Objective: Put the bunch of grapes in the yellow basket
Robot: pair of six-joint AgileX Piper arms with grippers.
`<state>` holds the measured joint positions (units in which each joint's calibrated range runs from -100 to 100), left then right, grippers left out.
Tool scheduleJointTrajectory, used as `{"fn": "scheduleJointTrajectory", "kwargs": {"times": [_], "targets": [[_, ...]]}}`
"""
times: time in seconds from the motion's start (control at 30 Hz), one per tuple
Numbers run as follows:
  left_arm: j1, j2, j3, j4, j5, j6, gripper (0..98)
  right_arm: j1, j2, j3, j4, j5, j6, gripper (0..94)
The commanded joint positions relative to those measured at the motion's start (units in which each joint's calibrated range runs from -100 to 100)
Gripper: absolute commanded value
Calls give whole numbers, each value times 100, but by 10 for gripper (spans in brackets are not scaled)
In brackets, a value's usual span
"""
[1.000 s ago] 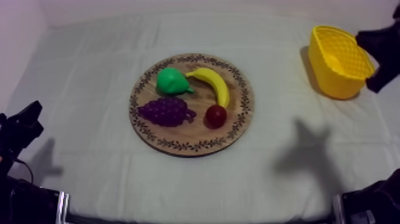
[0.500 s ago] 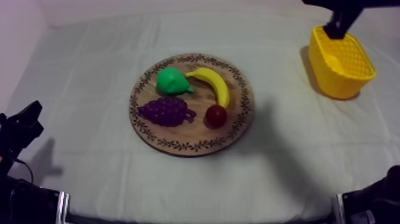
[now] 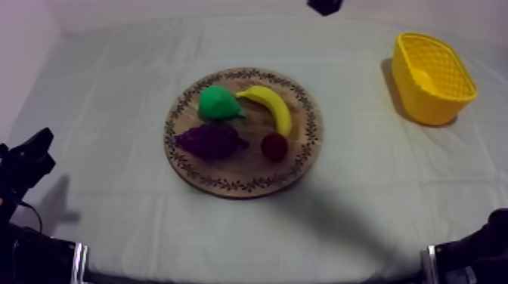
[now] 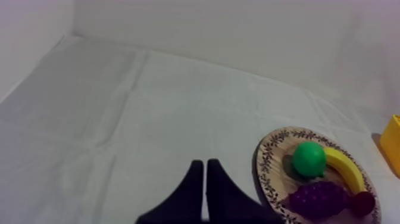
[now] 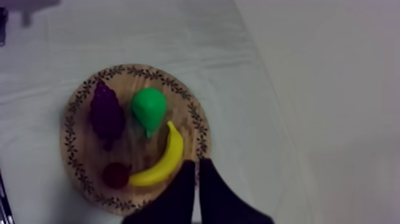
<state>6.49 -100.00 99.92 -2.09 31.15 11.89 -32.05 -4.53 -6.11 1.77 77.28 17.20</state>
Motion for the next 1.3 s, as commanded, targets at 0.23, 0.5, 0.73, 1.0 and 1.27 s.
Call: {"fn": "scheduleJointTrajectory", "kwargs": {"times": [0.23,0.5,0.73,1.0,1.27], "targets": [[-1,0,-4,-4,-3,1,1,-361,1368,-944,81,483,-20,4],[-1,0,-4,-4,-3,1,1,-514,2440,-1997,322,1154,-77,4],[-1,0,-4,-4,-3,1,1,-614,3027,-2368,471,1394,-113,4],[-1,0,-4,-4,-3,1,1,-685,3281,-2163,435,1493,-84,61],[-1,0,-4,-4,-3,1,1,-678,3288,-2001,396,1597,-55,250]]}}
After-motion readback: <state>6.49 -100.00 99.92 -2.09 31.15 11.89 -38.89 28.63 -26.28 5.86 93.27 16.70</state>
